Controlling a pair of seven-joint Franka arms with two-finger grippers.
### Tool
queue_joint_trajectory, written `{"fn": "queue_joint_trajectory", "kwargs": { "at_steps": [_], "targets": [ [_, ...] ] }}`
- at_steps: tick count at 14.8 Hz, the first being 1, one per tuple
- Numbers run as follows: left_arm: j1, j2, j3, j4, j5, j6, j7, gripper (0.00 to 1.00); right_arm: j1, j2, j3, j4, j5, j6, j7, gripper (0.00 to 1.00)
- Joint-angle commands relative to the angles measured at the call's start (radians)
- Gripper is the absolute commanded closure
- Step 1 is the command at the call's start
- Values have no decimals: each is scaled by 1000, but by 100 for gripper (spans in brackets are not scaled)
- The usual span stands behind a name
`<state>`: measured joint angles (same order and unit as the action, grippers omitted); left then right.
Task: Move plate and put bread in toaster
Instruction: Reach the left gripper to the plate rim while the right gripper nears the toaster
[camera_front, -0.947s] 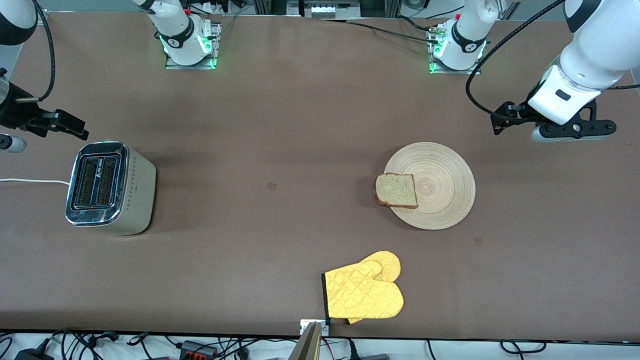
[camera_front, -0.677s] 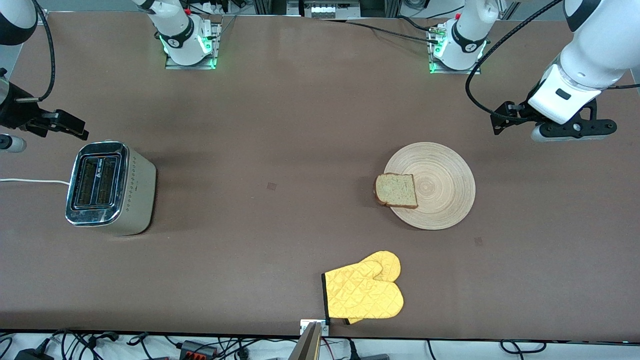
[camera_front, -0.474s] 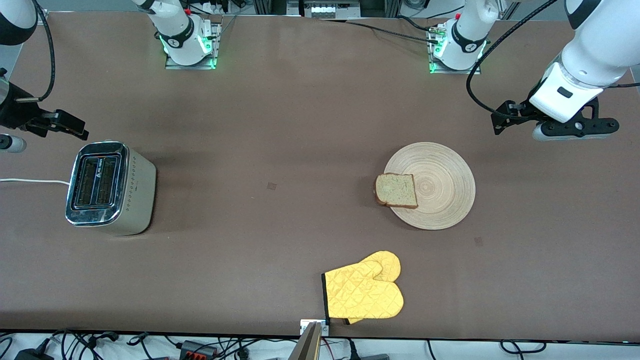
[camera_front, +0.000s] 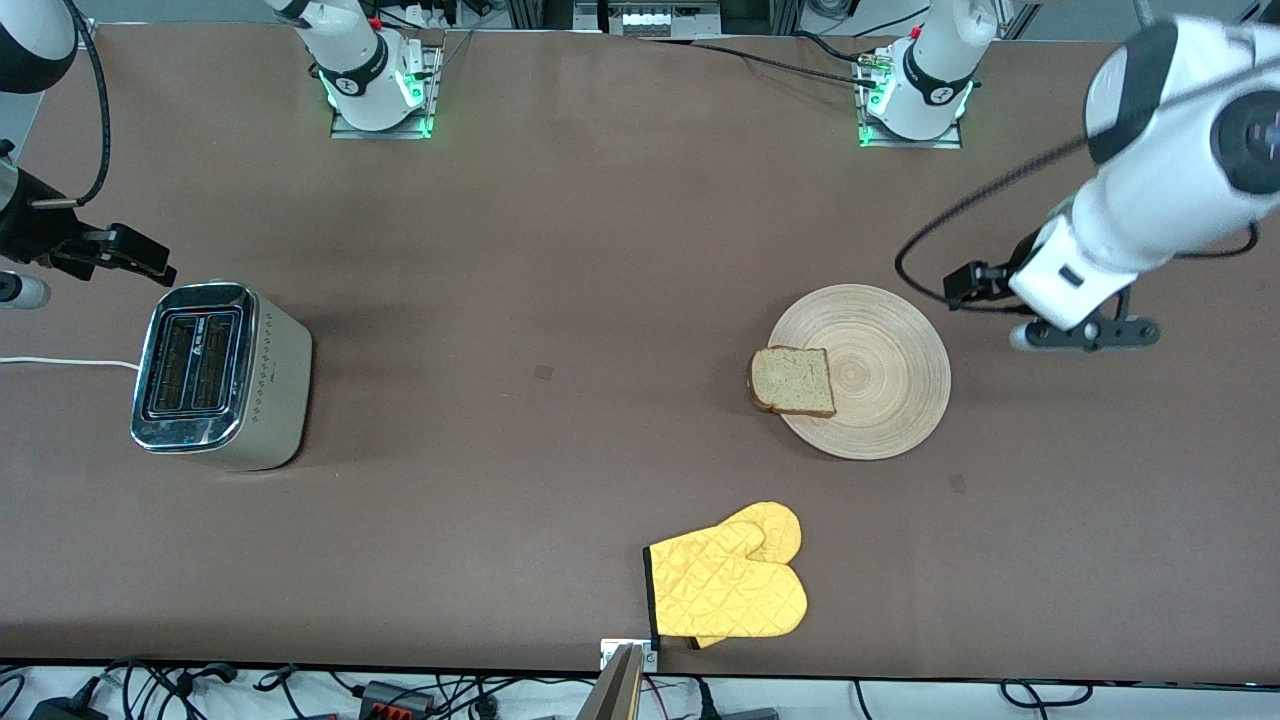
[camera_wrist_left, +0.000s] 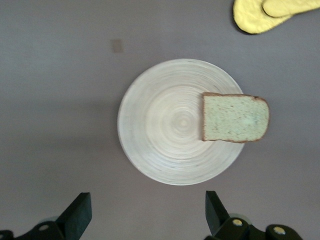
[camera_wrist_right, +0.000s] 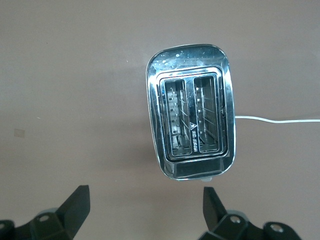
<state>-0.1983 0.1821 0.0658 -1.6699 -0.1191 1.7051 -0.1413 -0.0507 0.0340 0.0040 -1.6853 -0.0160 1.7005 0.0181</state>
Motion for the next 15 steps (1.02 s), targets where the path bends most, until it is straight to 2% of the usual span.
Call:
{"fn": "queue_joint_trajectory", "kwargs": {
  "at_steps": [1, 3, 5, 9, 15],
  "targets": [
    [140, 140, 3, 55, -222, 11, 245, 0, 18, 7, 5, -11, -1, 2, 0, 0],
    [197, 219, 2, 49, -338, 13, 385, 0, 28, 23, 5, -11, -1, 7, 0, 0],
    [209, 292, 3, 41, -413, 19, 445, 0, 34, 27, 5, -11, -2, 4, 0, 0],
    [238, 362, 0, -23, -438, 117, 627, 0, 34, 29, 5, -11, 1, 2, 2, 0],
    [295, 457, -3, -25, -467, 151, 814, 0, 34, 38, 5, -11, 1, 1, 2, 0]
  ]
}}
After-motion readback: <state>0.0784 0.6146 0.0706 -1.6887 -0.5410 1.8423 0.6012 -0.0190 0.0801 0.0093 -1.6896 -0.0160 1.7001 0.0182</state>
